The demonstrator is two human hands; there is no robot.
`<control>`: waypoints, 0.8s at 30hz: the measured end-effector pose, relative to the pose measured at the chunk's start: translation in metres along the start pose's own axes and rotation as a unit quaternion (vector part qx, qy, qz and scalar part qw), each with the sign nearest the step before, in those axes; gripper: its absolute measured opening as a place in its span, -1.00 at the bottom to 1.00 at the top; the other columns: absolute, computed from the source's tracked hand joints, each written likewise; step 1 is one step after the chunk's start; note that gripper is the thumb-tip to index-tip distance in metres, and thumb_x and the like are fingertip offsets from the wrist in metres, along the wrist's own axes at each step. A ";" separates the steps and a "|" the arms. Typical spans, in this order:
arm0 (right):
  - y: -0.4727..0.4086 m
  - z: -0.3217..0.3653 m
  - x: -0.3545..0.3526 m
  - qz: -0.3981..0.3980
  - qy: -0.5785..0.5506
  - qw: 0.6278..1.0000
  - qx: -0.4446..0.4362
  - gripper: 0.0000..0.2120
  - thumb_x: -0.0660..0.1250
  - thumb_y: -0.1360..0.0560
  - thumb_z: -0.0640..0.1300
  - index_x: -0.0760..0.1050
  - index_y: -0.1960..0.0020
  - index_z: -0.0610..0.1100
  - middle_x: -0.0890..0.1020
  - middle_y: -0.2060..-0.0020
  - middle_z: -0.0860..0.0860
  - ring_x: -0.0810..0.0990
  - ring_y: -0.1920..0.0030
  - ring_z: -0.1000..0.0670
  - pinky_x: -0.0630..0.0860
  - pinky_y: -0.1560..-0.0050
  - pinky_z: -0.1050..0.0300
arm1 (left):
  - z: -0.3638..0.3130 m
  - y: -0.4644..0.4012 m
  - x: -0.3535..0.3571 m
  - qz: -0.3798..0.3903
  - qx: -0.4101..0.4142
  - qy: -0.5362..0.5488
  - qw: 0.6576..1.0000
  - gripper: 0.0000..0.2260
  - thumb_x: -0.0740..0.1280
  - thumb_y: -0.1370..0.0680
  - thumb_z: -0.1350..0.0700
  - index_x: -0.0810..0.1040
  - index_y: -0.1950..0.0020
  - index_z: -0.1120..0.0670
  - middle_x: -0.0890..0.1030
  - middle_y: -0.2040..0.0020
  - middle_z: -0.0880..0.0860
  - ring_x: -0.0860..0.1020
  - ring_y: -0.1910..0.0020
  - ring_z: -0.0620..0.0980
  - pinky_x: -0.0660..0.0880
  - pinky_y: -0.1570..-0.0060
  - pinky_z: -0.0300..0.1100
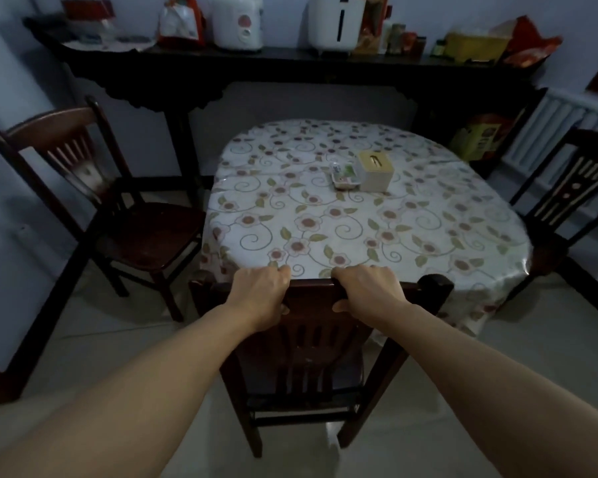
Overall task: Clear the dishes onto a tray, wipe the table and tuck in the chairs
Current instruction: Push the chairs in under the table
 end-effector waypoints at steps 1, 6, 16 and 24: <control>-0.007 -0.011 0.002 -0.004 0.005 1.000 -0.009 -0.72 0.38 -0.46 0.07 0.39 -0.03 -0.06 0.57 0.14 0.00 0.50 0.24 -0.05 0.23 0.39 0.13 | -0.005 -0.009 0.003 0.002 -0.013 0.001 1.000 -0.56 0.42 -0.42 -0.08 0.35 -0.17 0.08 0.53 -0.07 0.05 0.55 -0.03 0.08 0.31 0.20 -0.11; -0.034 -0.053 0.014 -0.019 0.015 0.999 -0.037 -0.70 0.36 -0.48 0.06 0.38 -0.11 -0.04 0.54 0.08 0.00 0.55 0.16 -0.08 0.14 0.41 0.14 | -0.029 -0.047 0.016 0.008 -0.053 0.018 0.998 -0.57 0.41 -0.43 -0.06 0.33 -0.15 0.09 0.54 -0.06 0.04 0.54 -0.04 0.08 0.30 0.23 -0.12; -0.045 -0.089 0.047 -0.029 -0.003 0.999 -0.045 -0.76 0.33 -0.49 0.07 0.37 -0.02 -0.04 0.55 0.12 0.04 0.55 0.08 -0.06 0.19 0.32 0.12 | -0.054 -0.075 0.038 -0.011 -0.025 0.008 1.000 -0.63 0.41 -0.44 -0.05 0.33 -0.07 0.08 0.52 0.01 0.03 0.54 0.04 0.06 0.27 0.29 -0.12; -0.027 -0.089 0.057 0.008 -0.049 0.998 -0.037 -0.61 0.42 -0.41 0.05 0.37 -0.16 -0.01 0.53 -0.01 0.03 0.53 0.00 -0.08 0.41 0.11 0.05 | -0.060 -0.055 0.044 -0.016 0.016 0.035 0.999 -0.69 0.38 -0.45 -0.03 0.33 -0.03 0.05 0.53 0.05 0.00 0.54 0.06 0.03 0.26 0.32 -0.14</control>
Point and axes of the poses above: each hand's wrist, its own y-axis away from the middle knuckle, its own x-axis out of the palm, z = x × y, the point moved 6 cm from there along -y, towards the middle knuckle
